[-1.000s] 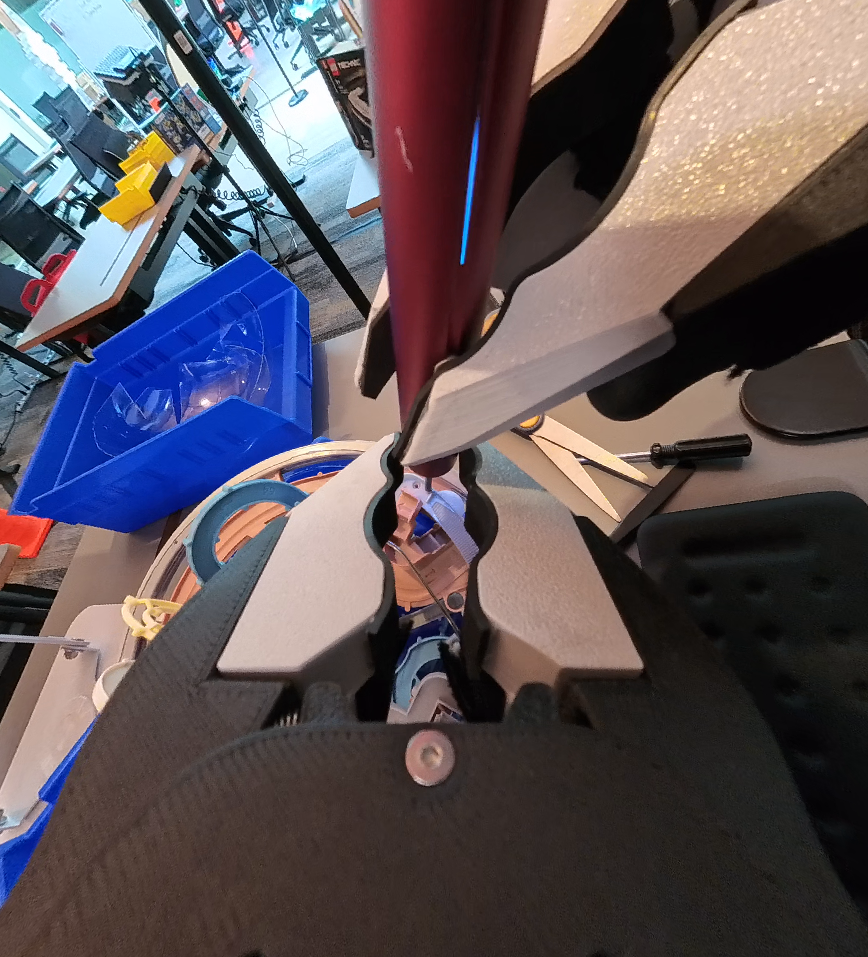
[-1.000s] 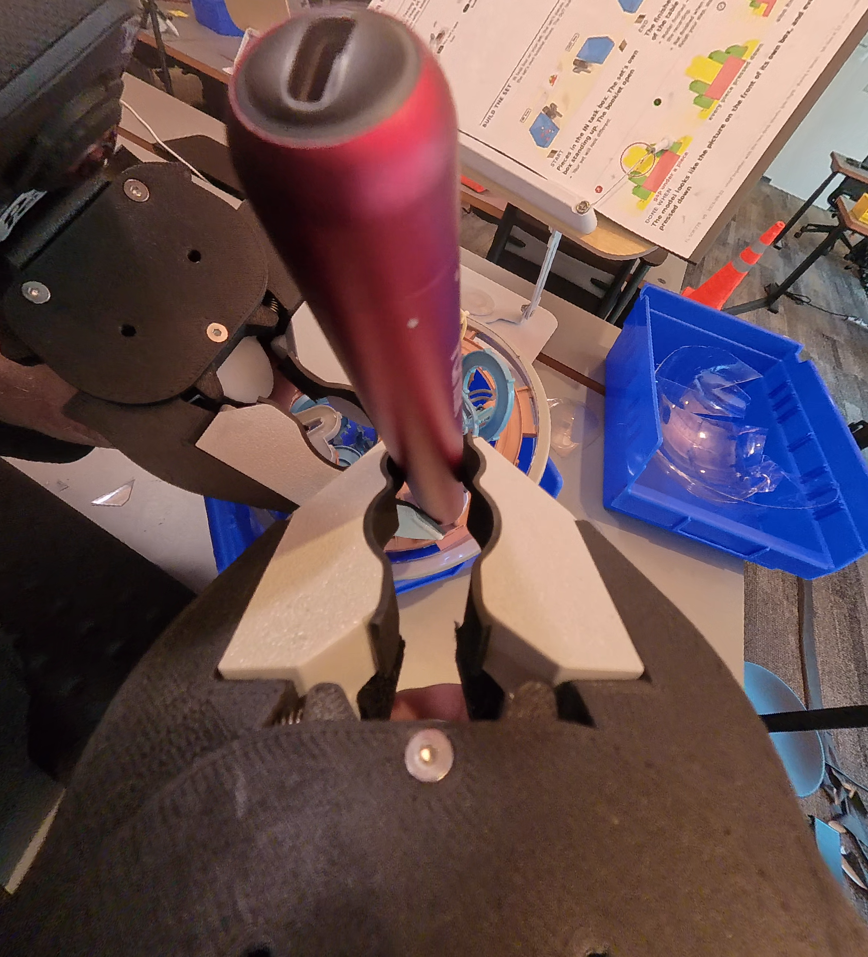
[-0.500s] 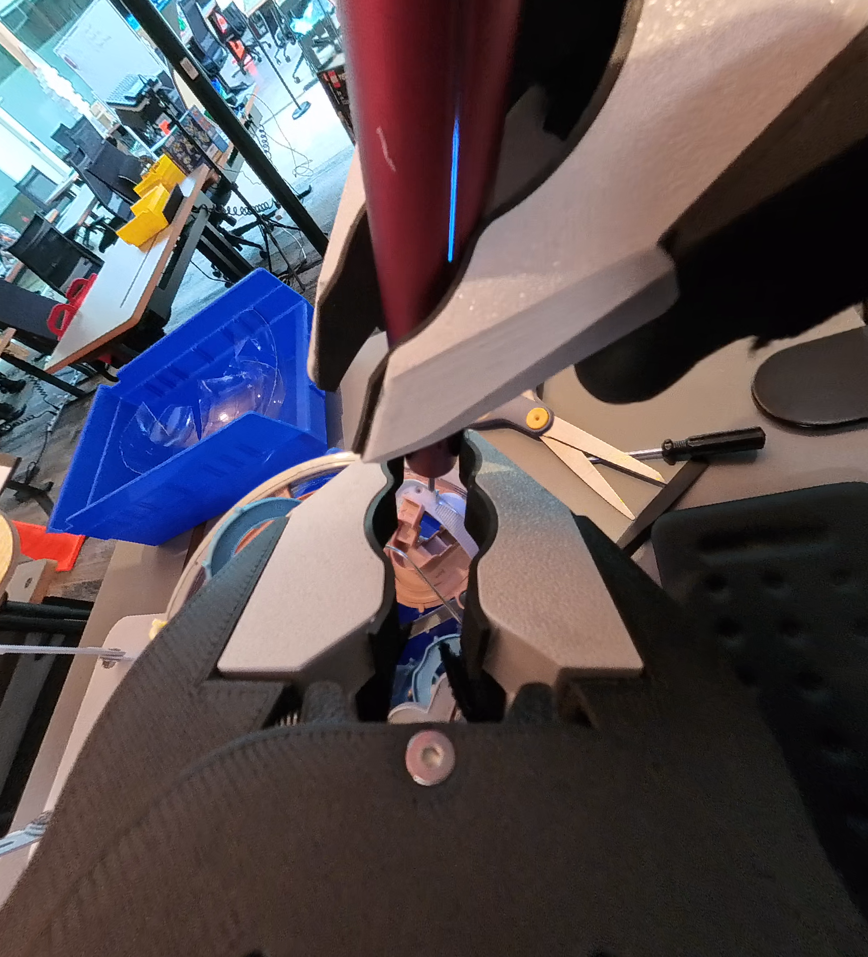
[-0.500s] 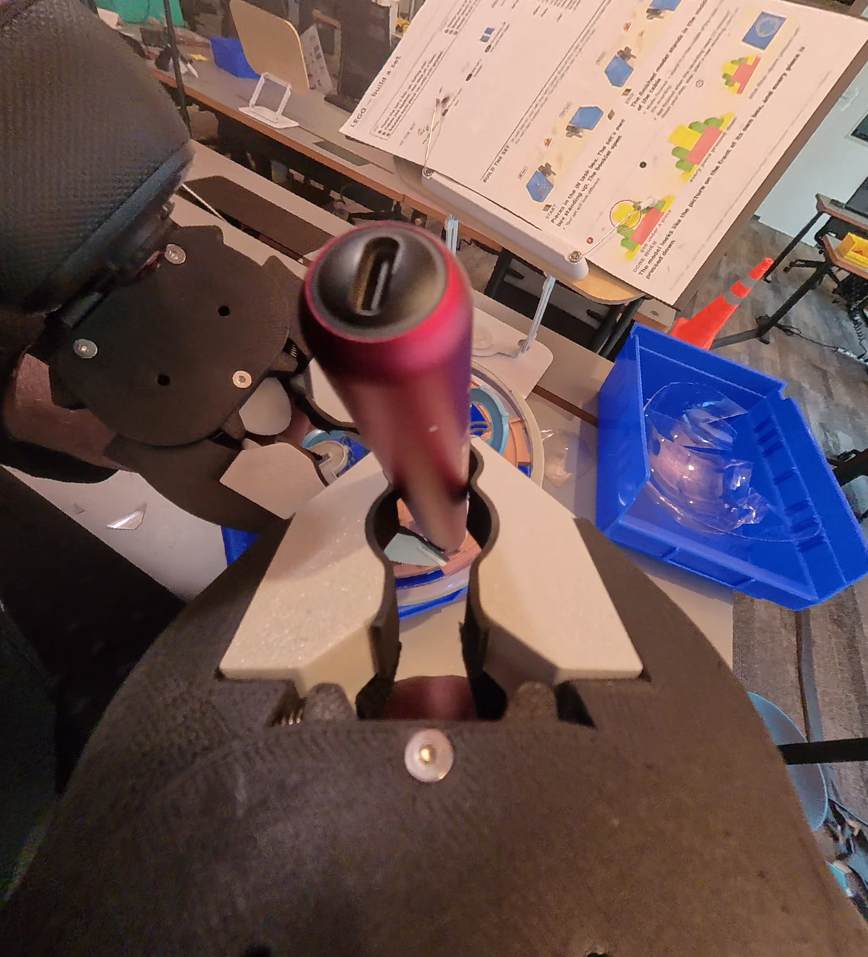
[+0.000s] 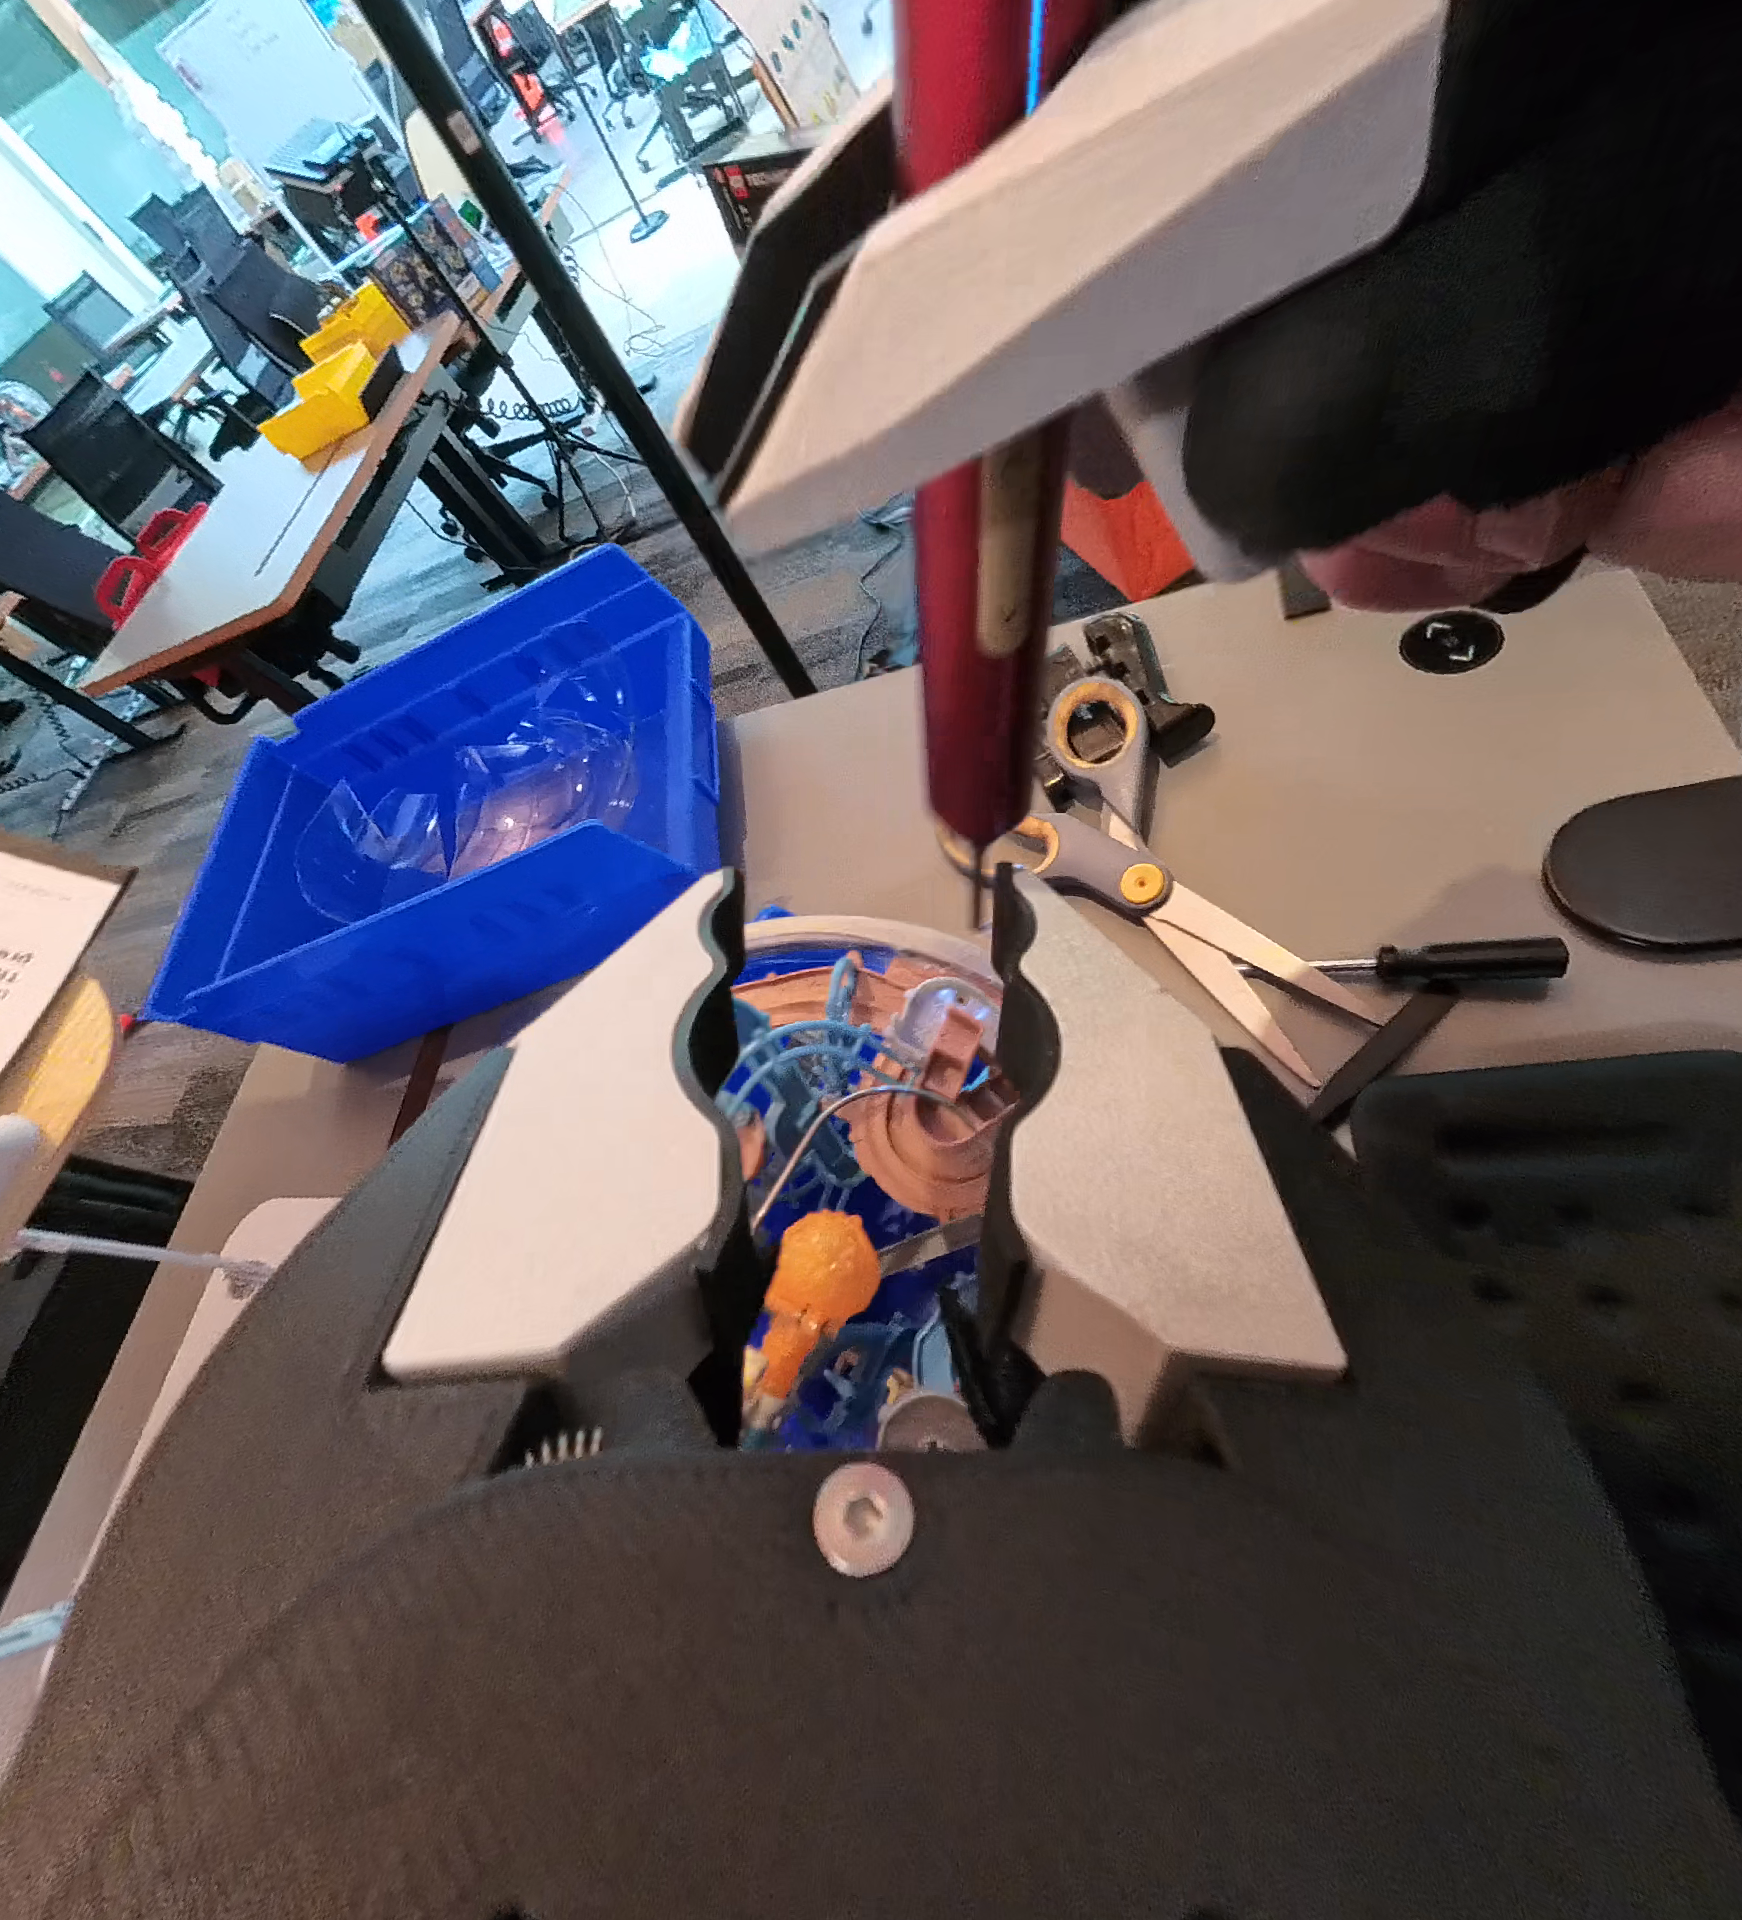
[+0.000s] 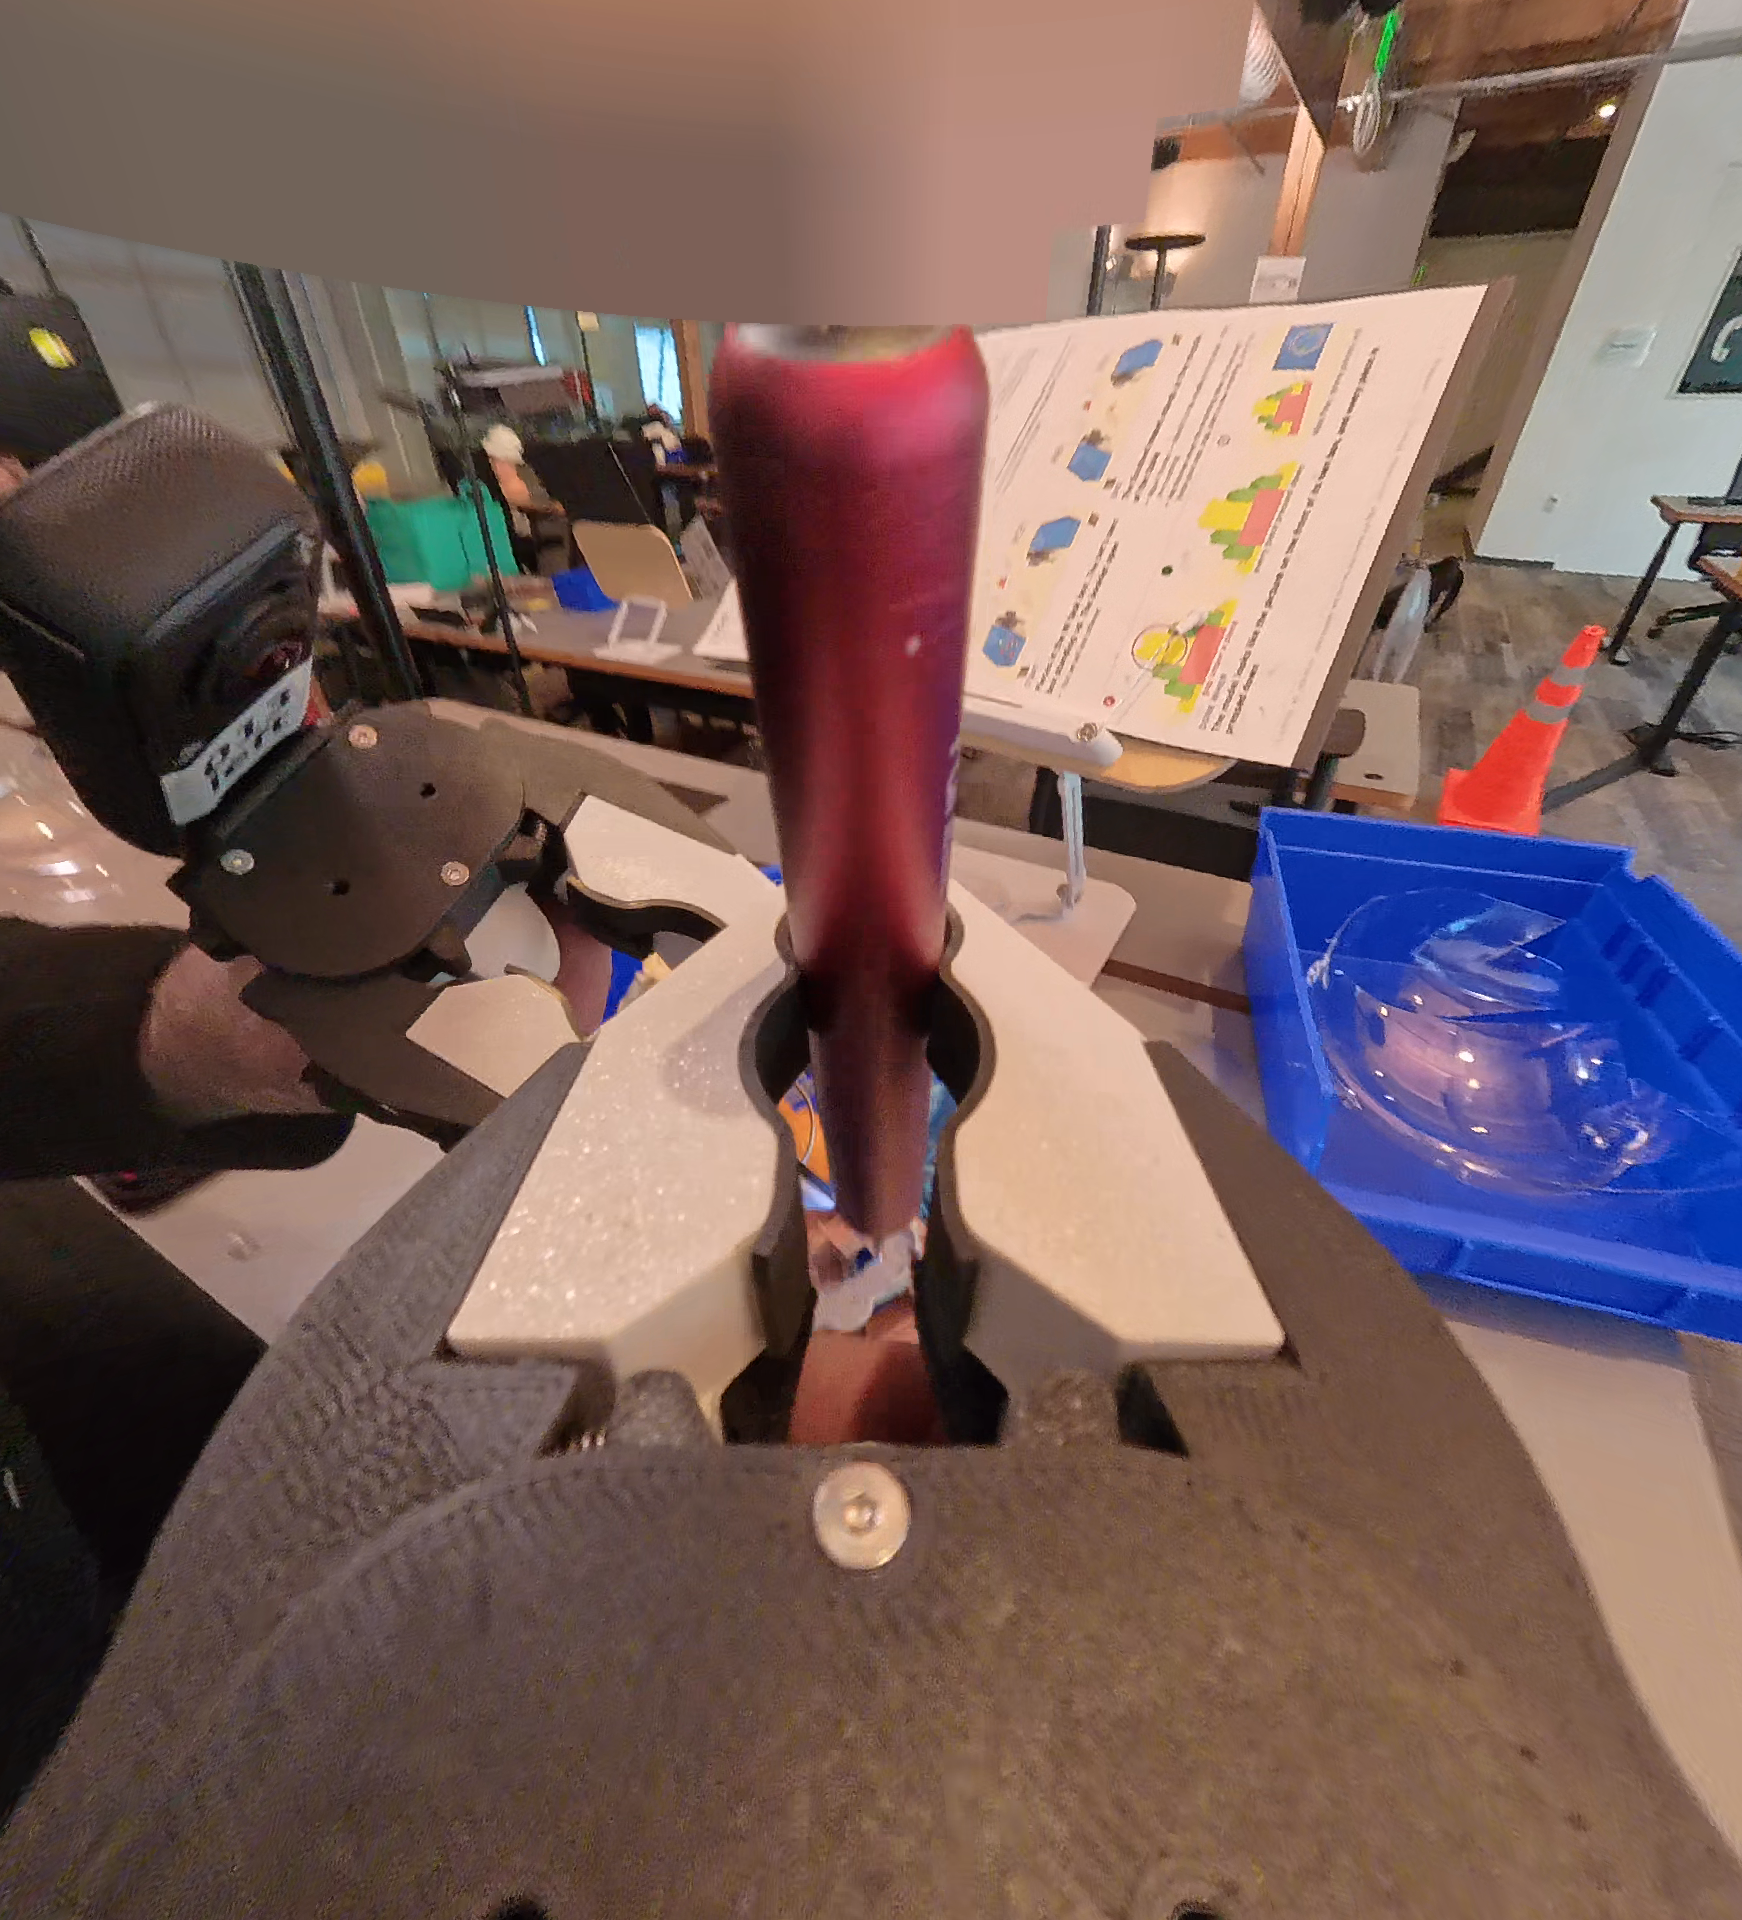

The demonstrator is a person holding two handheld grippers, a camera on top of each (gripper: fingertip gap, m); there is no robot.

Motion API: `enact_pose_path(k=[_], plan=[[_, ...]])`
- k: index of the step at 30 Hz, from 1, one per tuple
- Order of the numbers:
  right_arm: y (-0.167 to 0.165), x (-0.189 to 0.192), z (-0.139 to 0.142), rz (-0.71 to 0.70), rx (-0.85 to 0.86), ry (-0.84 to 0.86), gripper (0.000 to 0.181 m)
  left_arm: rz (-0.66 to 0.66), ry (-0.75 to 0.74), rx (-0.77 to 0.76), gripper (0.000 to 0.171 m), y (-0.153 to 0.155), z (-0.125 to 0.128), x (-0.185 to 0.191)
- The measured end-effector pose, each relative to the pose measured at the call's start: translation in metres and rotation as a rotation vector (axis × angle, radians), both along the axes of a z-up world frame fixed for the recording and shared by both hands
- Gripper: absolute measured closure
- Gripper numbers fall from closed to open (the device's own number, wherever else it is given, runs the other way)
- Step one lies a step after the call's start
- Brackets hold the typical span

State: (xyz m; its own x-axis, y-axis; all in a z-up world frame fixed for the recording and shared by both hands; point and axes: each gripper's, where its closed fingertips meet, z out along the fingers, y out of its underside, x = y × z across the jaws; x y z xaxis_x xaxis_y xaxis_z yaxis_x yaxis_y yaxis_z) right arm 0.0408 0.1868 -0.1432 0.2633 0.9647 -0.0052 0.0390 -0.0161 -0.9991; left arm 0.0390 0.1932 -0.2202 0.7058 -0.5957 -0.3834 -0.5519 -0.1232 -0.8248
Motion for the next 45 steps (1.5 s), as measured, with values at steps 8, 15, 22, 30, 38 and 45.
enact_pose_path(k=[8, 15, 22, 30, 38, 45], plan=[[-0.001, 0.0, 0.023, 0.113, -0.119, 0.145, 0.167, -0.07, -0.076, -0.124, 0.127, -0.025, -0.011, -0.007], [-0.013, -0.007, 0.039, 0.198, -0.169, 0.226, 0.167, -0.12, -0.258, -0.211, 0.141, -0.041, -0.008, 0.008], [-0.028, -0.015, 0.048, 0.273, -0.187, 0.262, 0.167, -0.156, -0.413, -0.273, 0.171, -0.05, -0.001, 0.006], [-0.035, -0.022, 0.057, 0.325, -0.211, 0.305, 0.167, -0.153, -0.459, -0.273, 0.171, -0.06, 0.008, -0.006], [-0.03, -0.023, 0.068, 0.348, -0.225, 0.368, 0.167, -0.017, -0.336, -0.29, 0.171, -0.068, -0.002, -0.069], [-0.032, -0.024, 0.053, 0.34, -0.227, 0.325, 0.167, 0.252, -0.162, -0.367, 0.171, -0.055, -0.044, -0.187]])
